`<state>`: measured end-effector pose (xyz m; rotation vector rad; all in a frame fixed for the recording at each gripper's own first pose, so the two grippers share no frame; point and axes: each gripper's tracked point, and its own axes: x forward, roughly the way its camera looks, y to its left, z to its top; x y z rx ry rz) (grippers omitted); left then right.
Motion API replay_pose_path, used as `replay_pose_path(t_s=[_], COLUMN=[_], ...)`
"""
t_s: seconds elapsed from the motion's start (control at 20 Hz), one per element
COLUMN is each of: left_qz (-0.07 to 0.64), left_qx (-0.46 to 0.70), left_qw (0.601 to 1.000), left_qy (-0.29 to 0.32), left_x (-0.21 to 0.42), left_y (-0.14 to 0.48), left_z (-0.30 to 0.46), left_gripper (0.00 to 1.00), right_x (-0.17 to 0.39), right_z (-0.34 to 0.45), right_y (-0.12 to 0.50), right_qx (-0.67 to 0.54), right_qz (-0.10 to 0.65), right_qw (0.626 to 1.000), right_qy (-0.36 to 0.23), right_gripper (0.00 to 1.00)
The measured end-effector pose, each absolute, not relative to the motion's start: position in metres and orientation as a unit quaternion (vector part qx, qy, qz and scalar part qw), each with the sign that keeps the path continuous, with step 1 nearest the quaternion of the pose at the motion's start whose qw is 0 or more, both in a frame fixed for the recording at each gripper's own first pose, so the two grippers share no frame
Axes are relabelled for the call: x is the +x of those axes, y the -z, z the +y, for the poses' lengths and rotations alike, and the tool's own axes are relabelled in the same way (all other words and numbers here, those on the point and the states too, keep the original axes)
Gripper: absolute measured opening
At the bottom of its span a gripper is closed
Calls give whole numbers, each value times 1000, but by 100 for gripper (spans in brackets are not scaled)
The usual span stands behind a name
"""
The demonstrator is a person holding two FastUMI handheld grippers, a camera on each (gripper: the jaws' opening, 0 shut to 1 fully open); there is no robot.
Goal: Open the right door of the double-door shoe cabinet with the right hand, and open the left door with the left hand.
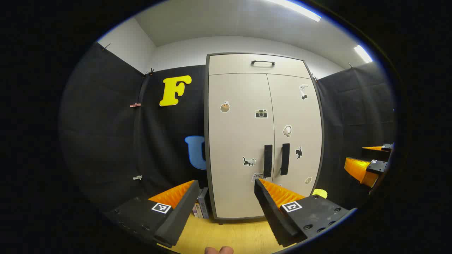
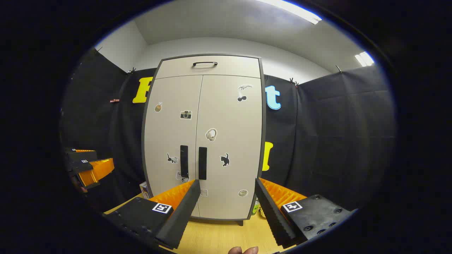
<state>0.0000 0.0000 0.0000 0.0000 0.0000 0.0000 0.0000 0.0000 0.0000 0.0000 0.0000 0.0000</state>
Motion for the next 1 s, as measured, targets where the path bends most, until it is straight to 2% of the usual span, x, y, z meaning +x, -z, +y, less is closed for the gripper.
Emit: replay_pose_path(t_s=[0.8, 1.0], left_qz=[-6, -7], left_qx=[1, -2], left_qw=[1000, 1000], left_qy=[2, -1], left_x=[-5, -6], left_y=[-7, -7], left_z=[11, 17], left_gripper=[98, 98], right_x=[-4, 0], right_z=[12, 26], right_y=[-6, -6], right_qx=[12, 20], right_qz=[-2, 0], right_qw=[1000, 1000], right_qy=[-3, -23], right_gripper=[98, 98])
